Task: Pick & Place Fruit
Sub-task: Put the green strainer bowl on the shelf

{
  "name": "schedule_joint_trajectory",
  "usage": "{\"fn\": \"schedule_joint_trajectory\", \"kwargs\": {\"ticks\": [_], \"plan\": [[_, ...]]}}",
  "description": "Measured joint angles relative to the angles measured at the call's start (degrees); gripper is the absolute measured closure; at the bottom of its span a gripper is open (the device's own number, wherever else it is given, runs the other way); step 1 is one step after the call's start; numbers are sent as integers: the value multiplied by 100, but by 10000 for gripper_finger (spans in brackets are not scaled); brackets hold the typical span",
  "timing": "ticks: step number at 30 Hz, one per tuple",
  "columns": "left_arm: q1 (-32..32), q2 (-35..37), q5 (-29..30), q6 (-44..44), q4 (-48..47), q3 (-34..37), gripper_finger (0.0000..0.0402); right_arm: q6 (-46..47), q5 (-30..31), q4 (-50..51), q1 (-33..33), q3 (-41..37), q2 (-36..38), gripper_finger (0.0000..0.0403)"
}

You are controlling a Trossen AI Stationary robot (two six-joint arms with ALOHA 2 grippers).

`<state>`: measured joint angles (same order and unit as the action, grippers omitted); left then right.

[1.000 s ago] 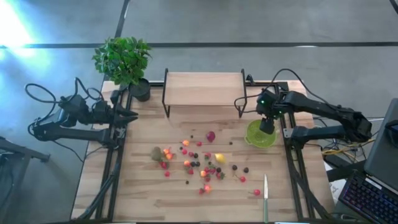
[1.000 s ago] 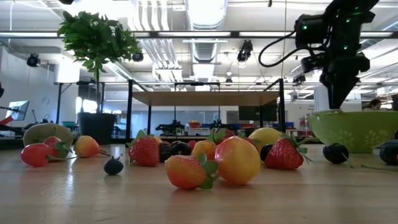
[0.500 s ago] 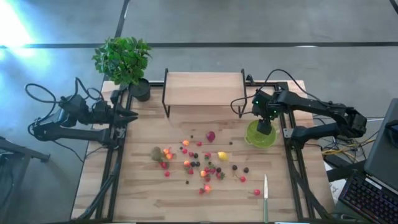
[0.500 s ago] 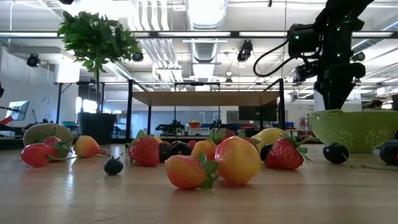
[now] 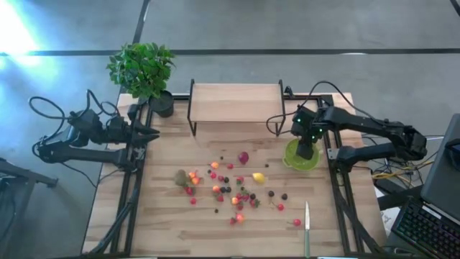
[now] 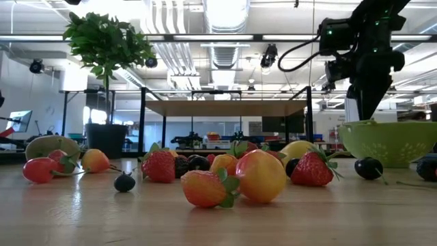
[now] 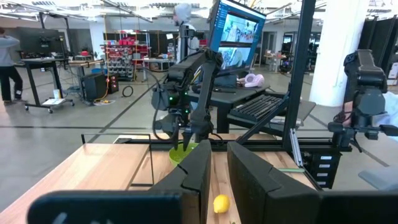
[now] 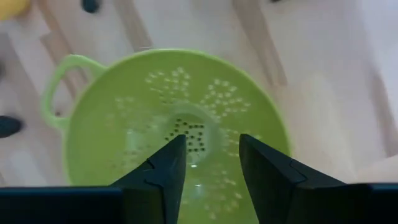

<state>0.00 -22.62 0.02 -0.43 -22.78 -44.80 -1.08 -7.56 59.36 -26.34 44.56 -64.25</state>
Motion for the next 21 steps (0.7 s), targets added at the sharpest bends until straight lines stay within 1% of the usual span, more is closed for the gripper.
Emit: {"fn": "schedule_joint_trajectory", "kwargs": {"ticks": [7, 14, 21], "plan": [[-1, 1, 2, 0, 0, 1, 339, 534, -88, 3, 658, 0, 0, 280], [-1, -1, 1, 0, 1, 0, 339, 1165, -699, 1, 1304, 0, 7, 297], [-1, -1, 0, 0, 0, 0, 339, 1581, -750, -73, 1856, 0, 9, 318]]}}
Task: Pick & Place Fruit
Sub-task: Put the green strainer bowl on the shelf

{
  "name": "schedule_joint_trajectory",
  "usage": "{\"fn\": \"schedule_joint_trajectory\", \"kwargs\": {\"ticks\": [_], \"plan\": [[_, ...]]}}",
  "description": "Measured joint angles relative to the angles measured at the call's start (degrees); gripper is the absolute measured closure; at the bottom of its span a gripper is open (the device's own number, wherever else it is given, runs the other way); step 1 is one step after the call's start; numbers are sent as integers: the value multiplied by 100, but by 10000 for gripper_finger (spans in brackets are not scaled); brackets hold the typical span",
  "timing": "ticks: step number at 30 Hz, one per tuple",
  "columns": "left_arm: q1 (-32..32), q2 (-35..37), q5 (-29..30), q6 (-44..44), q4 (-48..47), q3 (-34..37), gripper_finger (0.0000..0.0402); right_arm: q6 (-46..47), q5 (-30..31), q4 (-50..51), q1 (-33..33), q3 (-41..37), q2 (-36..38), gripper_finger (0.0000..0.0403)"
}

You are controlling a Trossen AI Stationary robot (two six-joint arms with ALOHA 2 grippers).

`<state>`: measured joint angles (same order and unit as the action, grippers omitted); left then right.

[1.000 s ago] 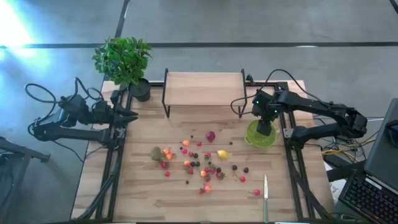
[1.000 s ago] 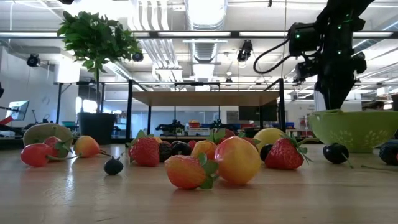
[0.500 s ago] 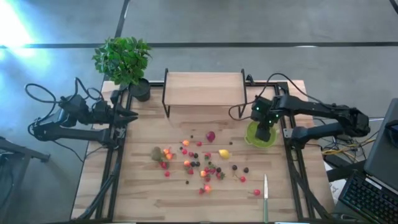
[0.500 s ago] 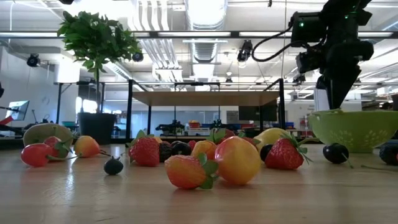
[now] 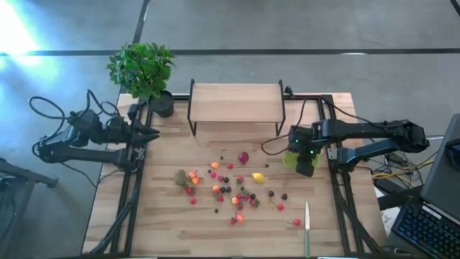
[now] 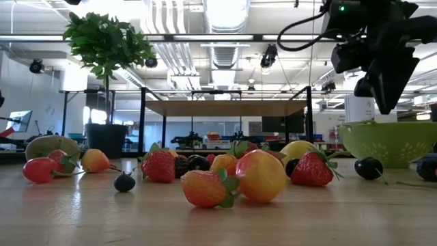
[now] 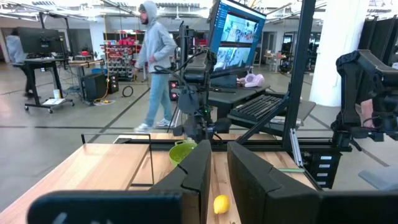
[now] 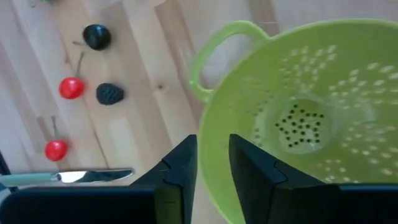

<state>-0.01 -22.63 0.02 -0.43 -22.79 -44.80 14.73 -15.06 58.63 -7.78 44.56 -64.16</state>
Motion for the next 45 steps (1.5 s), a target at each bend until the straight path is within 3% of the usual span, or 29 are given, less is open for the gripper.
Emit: {"fn": "schedule_joint_trajectory", "kwargs": {"ticks": [9, 15, 19, 25, 33, 39, 45], "plan": [[-1, 1, 2, 0, 2, -1, 339, 227, 35, -119, 578, 741, -2, 345], [-4, 2, -1, 0, 2, 1, 339, 301, 596, -125, 826, 1515, -7, 359], [-4, -1, 1, 0, 0, 1, 339, 375, 620, -29, 1037, 1721, -9, 367], [-4, -1, 0, 0, 2, 1, 339, 904, 693, -12, 1592, 1668, -9, 381], [-2, -1, -1, 0, 0, 1, 339, 1866, 1498, 535, 2324, 1387, -11, 393], [2, 1, 0, 0, 2, 1, 339, 2173, 1553, 585, 2355, 1094, -42, 376], [0, 0, 0, -2, 0, 0, 339, 2174, 1555, 540, 2354, 862, -172, 335]]}}
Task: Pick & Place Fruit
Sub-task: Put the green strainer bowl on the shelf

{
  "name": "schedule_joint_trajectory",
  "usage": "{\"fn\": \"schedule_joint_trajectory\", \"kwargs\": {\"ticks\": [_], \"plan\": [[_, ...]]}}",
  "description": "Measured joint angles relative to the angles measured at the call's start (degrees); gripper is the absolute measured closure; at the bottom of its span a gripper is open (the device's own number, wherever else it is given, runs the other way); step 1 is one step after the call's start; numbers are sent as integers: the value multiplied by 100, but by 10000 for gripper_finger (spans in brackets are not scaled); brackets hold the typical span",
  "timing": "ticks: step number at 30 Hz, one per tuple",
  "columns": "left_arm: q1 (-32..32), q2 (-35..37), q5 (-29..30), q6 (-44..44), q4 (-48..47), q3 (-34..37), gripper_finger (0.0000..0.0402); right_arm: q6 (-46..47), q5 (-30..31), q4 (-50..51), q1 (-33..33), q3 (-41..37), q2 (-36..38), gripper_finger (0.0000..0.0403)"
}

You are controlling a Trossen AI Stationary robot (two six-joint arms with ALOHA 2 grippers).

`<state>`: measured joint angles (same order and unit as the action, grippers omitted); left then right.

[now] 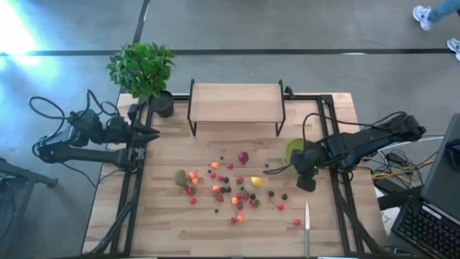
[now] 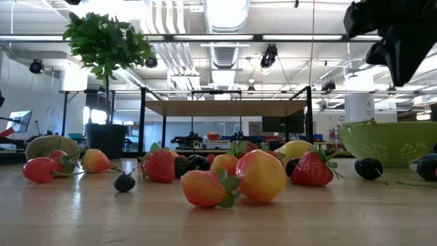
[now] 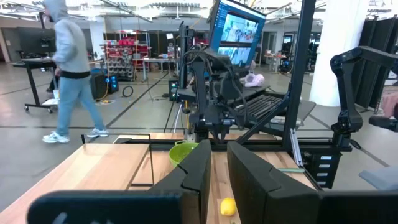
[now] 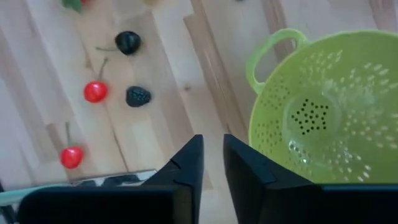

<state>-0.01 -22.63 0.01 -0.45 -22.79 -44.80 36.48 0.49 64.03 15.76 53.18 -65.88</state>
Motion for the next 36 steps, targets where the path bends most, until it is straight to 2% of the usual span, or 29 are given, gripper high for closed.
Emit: {"fn": "schedule_joint_trajectory", "kwargs": {"ticks": [10, 16, 21, 28, 36], "plan": [[0, 2, 1, 2, 0, -1, 339, -215, 412, -48, -1, -5, -616, 247], [0, 1, 2, 2, 0, 0, 339, -224, 635, -47, -1, -5, -1058, 218], [0, 0, 0, 2, 0, -2, 339, -307, 1003, -33, -8, -5, -1250, 207], [0, 0, 0, 1, 0, -1, 339, -62, 1019, 15, -23, -13, -1257, 202], [-4, 1, 1, 2, 1, 0, 339, 23, 1013, -56, -27, -290, -1251, 216]]}}
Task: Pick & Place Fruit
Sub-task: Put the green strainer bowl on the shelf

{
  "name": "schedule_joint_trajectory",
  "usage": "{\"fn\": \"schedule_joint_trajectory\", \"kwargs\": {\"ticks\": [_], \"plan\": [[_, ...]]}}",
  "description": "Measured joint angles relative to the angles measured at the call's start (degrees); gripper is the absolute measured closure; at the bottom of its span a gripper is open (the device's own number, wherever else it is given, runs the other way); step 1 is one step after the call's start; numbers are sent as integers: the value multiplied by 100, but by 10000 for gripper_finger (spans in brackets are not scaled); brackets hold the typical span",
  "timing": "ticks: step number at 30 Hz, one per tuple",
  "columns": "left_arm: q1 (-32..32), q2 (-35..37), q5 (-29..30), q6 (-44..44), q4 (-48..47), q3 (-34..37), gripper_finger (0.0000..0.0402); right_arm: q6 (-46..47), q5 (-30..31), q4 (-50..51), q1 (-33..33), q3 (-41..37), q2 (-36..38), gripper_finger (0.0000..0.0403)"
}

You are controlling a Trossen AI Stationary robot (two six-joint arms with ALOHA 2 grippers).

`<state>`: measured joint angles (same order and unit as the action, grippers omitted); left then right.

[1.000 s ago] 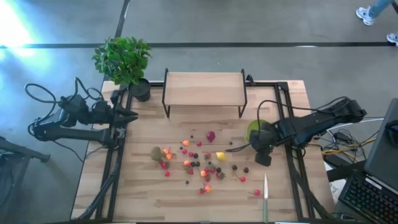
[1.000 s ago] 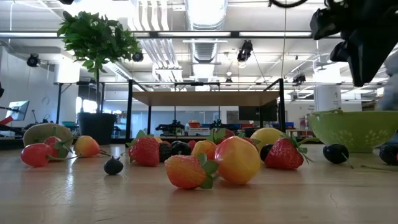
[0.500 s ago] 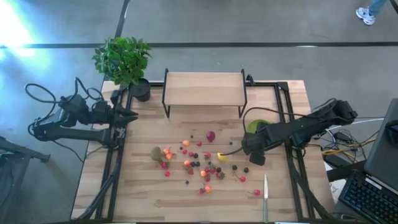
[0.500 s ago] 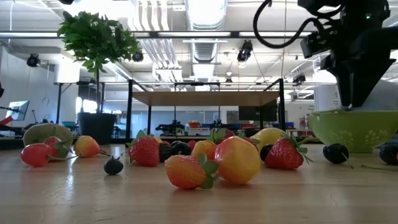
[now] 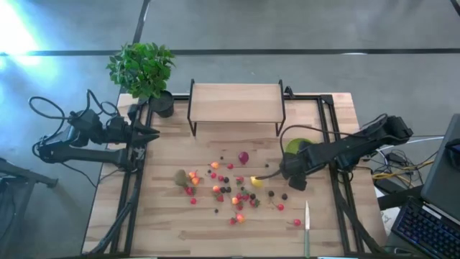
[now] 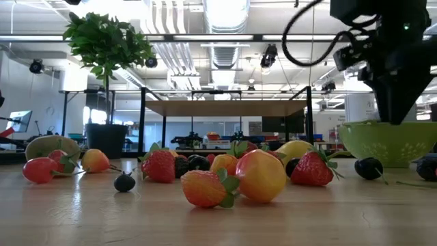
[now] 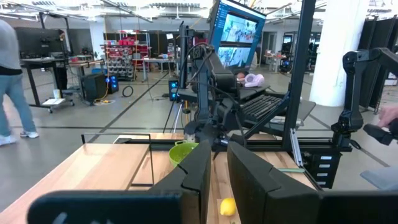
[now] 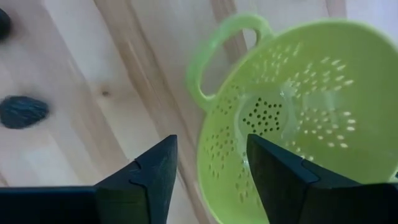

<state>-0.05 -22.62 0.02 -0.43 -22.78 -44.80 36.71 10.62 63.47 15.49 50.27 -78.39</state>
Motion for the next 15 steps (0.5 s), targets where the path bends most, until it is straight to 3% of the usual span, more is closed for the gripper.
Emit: {"fn": "schedule_joint_trajectory", "kwargs": {"ticks": [11, 15], "plan": [[0, 1, -1, 0, 0, 0, 339, 187, -14, -68, 0, -434, -2, 217], [0, 1, 1, 0, 1, 0, 339, 84, -14, -84, 0, -443, -2, 235]]}}
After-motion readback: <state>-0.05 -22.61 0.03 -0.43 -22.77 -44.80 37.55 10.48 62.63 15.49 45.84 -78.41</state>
